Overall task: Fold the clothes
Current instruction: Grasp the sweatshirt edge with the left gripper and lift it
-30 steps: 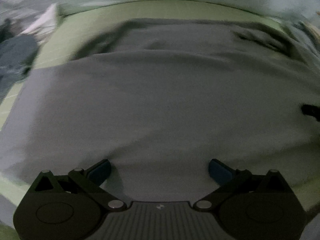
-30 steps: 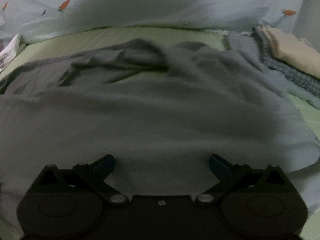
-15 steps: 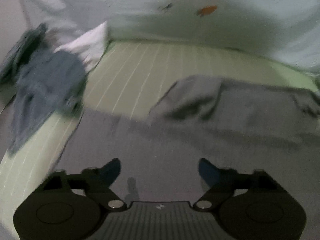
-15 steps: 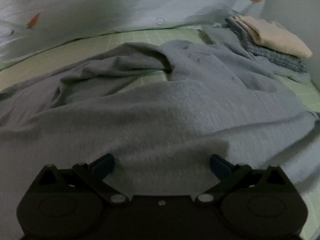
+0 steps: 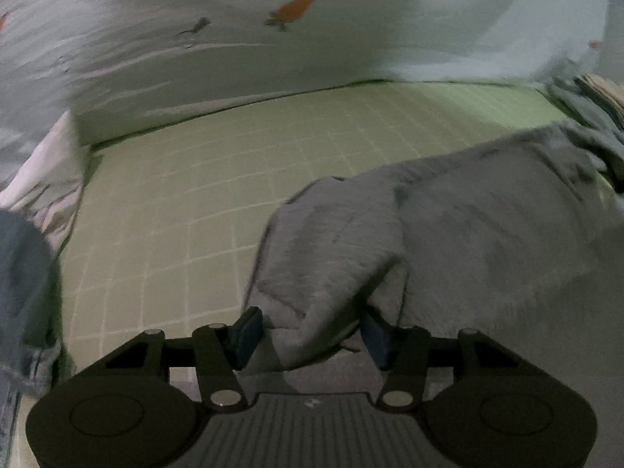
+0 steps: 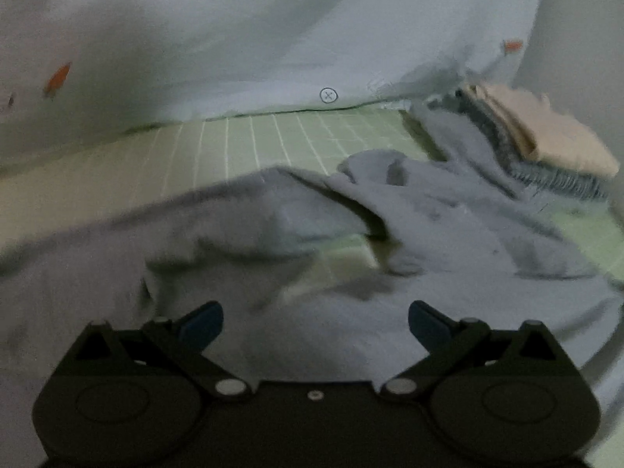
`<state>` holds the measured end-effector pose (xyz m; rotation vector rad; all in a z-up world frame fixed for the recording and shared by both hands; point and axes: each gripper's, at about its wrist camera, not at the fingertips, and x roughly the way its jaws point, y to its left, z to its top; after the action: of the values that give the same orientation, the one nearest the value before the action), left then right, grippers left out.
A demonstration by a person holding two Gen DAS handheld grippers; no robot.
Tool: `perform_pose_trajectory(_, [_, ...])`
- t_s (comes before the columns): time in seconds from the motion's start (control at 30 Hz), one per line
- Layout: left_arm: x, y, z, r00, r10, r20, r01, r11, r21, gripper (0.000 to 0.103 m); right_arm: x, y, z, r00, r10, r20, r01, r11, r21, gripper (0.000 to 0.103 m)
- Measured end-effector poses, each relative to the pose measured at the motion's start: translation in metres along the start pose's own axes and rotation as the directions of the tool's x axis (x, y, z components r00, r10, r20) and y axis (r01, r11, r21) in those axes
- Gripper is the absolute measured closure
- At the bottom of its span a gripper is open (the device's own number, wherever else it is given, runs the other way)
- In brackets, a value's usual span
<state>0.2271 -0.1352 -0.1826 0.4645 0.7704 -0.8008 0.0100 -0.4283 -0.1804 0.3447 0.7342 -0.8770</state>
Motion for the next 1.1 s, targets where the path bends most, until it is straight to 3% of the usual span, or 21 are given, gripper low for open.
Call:
perform_pose_trajectory(0.03, [0.0, 0.001, -0.001, 1.0, -0.001, 0.004, 0.001, 1.0, -0.015, 0.063, 0.003, 0.004, 0.005, 1.0, 0.008, -0.002, -0.008, 1.0, -0.002, 0.001])
perform_pose_trajectory(0.07, [-0.001, 0.002, -0.002, 1.0, -0.002, 0.009, 0.003, 1.0, -0.031, 0.081, 0.005, 0.009, 0.011, 1.0, 0.017, -0.004, -0.017, 1.0, -0.004, 0.001])
perform_pose_trajectory(0.1, [-0.001, 0.003, -0.003, 1.0, -0.003, 0.013, 0.004, 0.999, -0.046, 0.093, 0.006, 0.014, 0.014, 1.0, 0.023, 0.0, -0.023, 0.999, -0.022, 0.001])
perform_pose_trajectory(0.23, [-0.014, 0.005, 0.001, 0.994, 0.094, 0.053, -0.089, 0.992, -0.093, 0.095, 0.007, 0.03, 0.023, 0.997, 0.068, 0.021, -0.066, 0.995, -0.074, 0.001])
perform_pose_trajectory(0.33, [-0.042, 0.004, 0.013, 0.974, 0.189, 0.12, -0.173, 0.976, -0.134, 0.096, 0.003, 0.032, 0.021, 0.995, 0.096, 0.037, -0.092, 0.991, -0.094, 0.001])
perform_pose_trajectory(0.47, [-0.098, -0.005, 0.041, 0.92, 0.321, 0.225, -0.286, 0.942, -0.174, 0.096, -0.005, 0.021, 0.017, 0.992, 0.11, 0.059, -0.105, 0.991, -0.083, 0.001])
perform_pose_trajectory(0.63, [-0.169, -0.01, 0.09, 0.822, 0.449, 0.351, -0.401, 0.893, -0.204, 0.096, -0.015, 0.001, 0.013, 0.99, 0.113, 0.083, -0.109, 0.993, -0.055, 0.001])
perform_pose_trajectory(0.77, [-0.18, -0.001, 0.132, 0.781, 0.501, 0.373, -0.434, 0.865, -0.252, 0.092, -0.017, -0.013, 0.009, 0.989, 0.123, 0.078, -0.12, 0.992, -0.037, 0.001])
perform_pose_trajectory(0.8, [-0.171, 0.004, 0.141, 0.78, 0.509, 0.363, -0.44, 0.86, -0.259, 0.089, -0.016, -0.015, 0.009, 0.989, 0.124, 0.076, -0.122, 0.992, -0.03, 0.001])
perform_pose_trajectory(0.83, [-0.152, 0.012, 0.149, 0.793, 0.509, 0.335, -0.442, 0.859, -0.258, 0.087, -0.016, -0.017, 0.008, 0.989, 0.126, 0.073, -0.124, 0.992, -0.023, 0.001])
perform_pose_trajectory(0.87, [-0.131, 0.022, 0.156, 0.814, 0.498, 0.297, -0.427, 0.862, -0.273, 0.078, -0.015, -0.019, 0.008, 0.989, 0.128, 0.072, -0.127, 0.992, -0.019, 0.001])
perform_pose_trajectory(0.9, [-0.106, 0.036, 0.158, 0.85, 0.467, 0.244, -0.385, 0.867, -0.317, 0.069, -0.014, -0.021, 0.008, 0.989, 0.131, 0.071, -0.13, 0.991, -0.016, 0.001])
perform_pose_trajectory(0.93, [-0.083, 0.049, 0.157, 0.878, 0.443, 0.18, -0.356, 0.858, -0.37, 0.067, -0.013, -0.022, 0.009, 0.989, 0.134, 0.071, -0.133, 0.991, -0.012, 0.001])
perform_pose_trajectory(1.0, [-0.049, 0.074, 0.143, 0.912, 0.409, 0.018, -0.346, 0.793, -0.501, 0.067, -0.014, -0.023, 0.009, 0.987, 0.14, 0.077, -0.139, 0.99, -0.015, 0.001])
perform_pose_trajectory(1.1, [-0.025, 0.093, 0.103, 0.93, 0.351, -0.108, -0.337, 0.7, -0.63, 0.062, -0.022, -0.024, 0.006, 0.986, 0.136, 0.099, -0.131, 0.99, -0.05, 0.001])
